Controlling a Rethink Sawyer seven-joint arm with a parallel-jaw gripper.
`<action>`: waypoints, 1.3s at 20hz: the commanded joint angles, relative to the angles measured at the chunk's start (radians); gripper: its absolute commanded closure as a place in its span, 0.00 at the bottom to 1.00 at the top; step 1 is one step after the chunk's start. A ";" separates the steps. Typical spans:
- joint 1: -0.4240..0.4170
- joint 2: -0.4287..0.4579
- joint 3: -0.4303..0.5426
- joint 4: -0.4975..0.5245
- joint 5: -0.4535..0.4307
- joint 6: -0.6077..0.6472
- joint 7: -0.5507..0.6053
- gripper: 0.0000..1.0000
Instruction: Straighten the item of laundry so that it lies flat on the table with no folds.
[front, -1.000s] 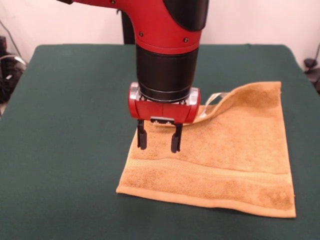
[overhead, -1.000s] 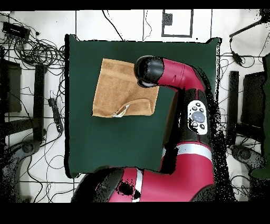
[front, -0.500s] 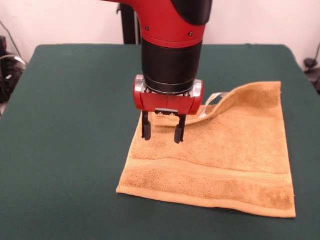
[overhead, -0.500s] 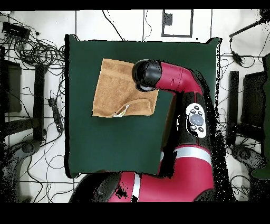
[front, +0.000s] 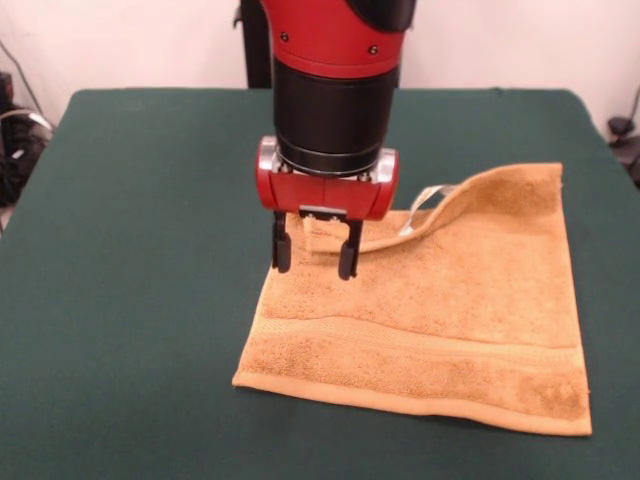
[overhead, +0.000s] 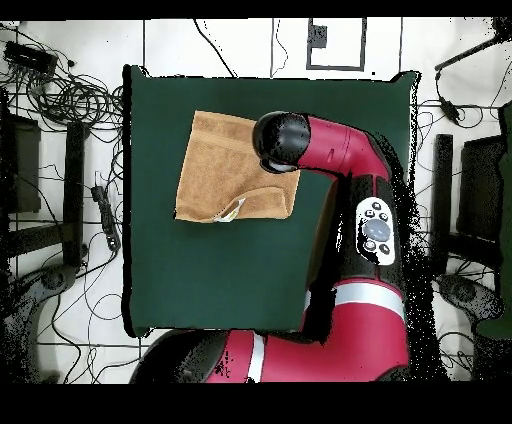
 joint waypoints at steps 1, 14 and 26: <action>0.052 0.032 0.022 0.096 0.016 -0.005 0.219 0.00; 0.101 0.039 -0.018 0.066 0.049 0.027 0.302 0.00; 0.129 0.048 -0.059 0.042 0.087 0.034 0.312 0.00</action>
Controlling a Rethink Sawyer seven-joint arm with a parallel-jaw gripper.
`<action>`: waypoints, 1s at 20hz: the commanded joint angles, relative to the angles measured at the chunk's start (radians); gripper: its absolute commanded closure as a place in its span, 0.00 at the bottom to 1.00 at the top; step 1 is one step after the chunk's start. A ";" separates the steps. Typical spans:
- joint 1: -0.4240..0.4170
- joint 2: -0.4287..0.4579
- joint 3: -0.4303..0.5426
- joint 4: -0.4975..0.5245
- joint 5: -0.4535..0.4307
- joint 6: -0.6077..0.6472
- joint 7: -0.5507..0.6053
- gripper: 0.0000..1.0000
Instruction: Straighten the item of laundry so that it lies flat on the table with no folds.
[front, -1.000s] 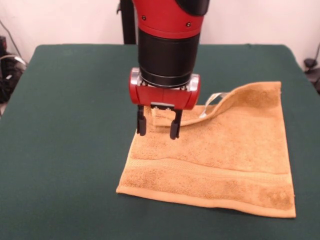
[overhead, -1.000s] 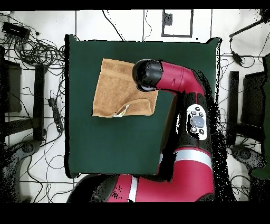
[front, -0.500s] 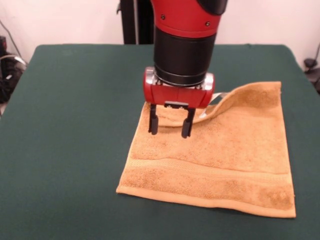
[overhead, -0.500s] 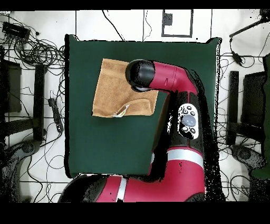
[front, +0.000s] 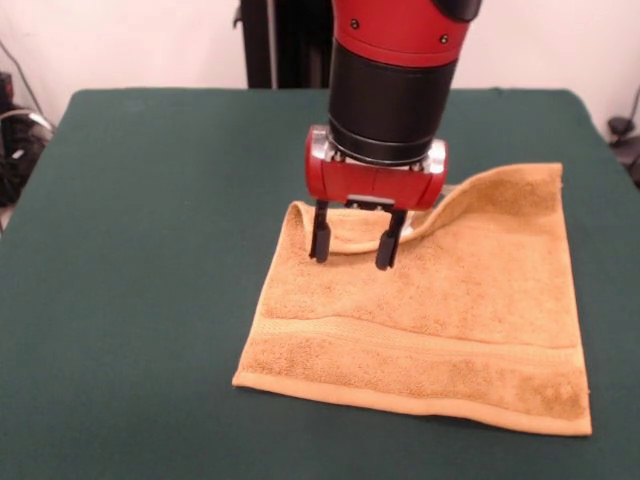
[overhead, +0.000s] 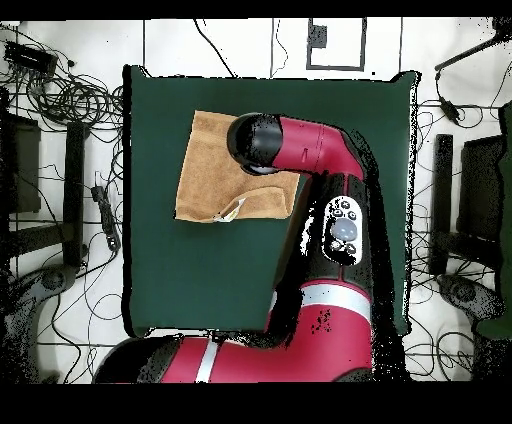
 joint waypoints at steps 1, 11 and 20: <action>0.038 0.050 0.010 0.039 0.060 0.032 0.310 0.00; 0.028 0.122 0.010 -0.008 0.089 0.006 0.296 0.00; 0.037 0.179 -0.005 -0.069 0.109 0.019 0.313 0.00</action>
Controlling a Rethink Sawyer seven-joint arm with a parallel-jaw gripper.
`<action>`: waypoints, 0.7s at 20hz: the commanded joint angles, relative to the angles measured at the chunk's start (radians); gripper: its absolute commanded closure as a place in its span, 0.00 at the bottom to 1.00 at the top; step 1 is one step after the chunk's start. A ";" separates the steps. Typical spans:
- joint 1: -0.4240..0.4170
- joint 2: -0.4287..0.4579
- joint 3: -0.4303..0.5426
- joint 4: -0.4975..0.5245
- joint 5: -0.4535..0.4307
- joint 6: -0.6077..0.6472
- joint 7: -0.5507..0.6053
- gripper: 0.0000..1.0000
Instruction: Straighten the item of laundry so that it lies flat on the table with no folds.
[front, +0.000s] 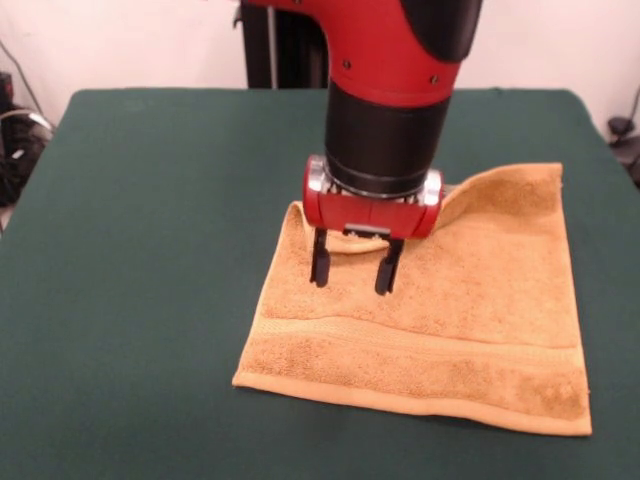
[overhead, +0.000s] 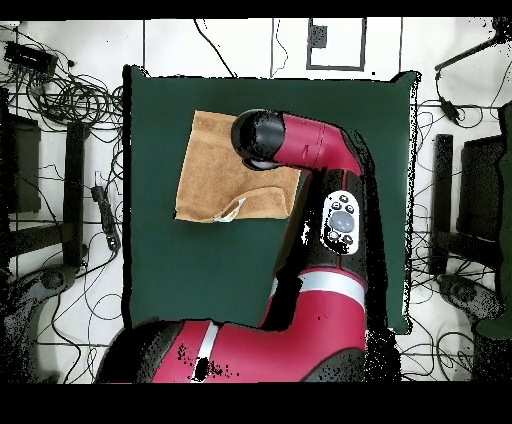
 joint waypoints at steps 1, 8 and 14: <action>0.037 0.106 0.012 -0.014 0.050 0.021 0.318 0.00; 0.077 0.131 -0.040 0.003 0.091 -0.004 0.424 0.00; 0.113 0.117 -0.081 0.069 0.119 -0.053 0.491 0.00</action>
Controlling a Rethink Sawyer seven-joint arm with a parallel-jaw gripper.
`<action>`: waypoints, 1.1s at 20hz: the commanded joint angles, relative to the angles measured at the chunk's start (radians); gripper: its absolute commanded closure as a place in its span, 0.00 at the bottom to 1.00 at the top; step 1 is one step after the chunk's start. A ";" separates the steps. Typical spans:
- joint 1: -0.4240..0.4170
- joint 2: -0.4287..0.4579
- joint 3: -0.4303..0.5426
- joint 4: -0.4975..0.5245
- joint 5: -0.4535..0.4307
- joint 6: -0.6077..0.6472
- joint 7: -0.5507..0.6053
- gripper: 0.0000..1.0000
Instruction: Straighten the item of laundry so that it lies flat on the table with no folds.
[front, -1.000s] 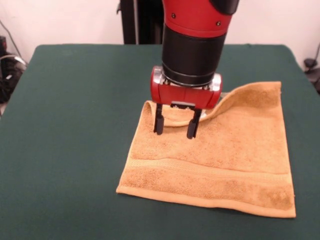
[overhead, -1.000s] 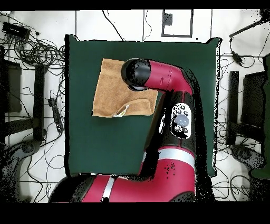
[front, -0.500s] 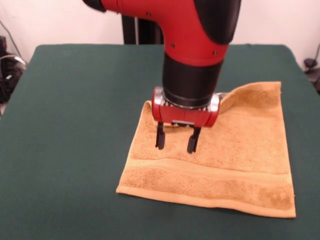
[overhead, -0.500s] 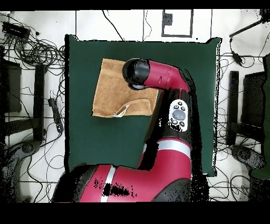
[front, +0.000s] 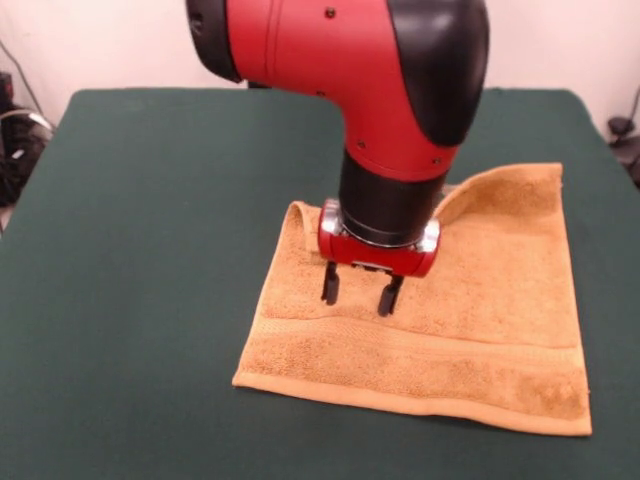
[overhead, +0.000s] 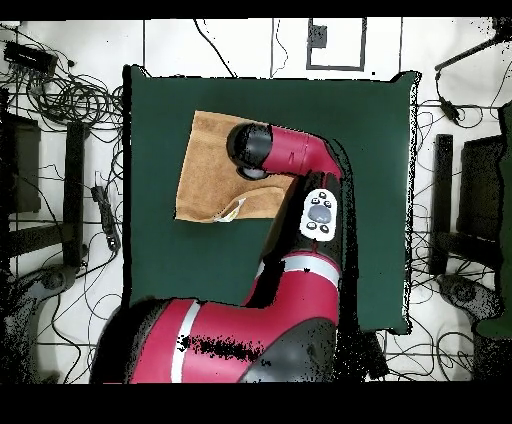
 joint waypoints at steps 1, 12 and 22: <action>0.064 -0.011 -0.016 0.107 0.070 -0.058 0.403 0.00; 0.076 -0.043 -0.006 0.163 0.046 -0.085 0.440 0.00; 0.073 -0.042 -0.010 0.153 0.042 -0.078 0.439 0.00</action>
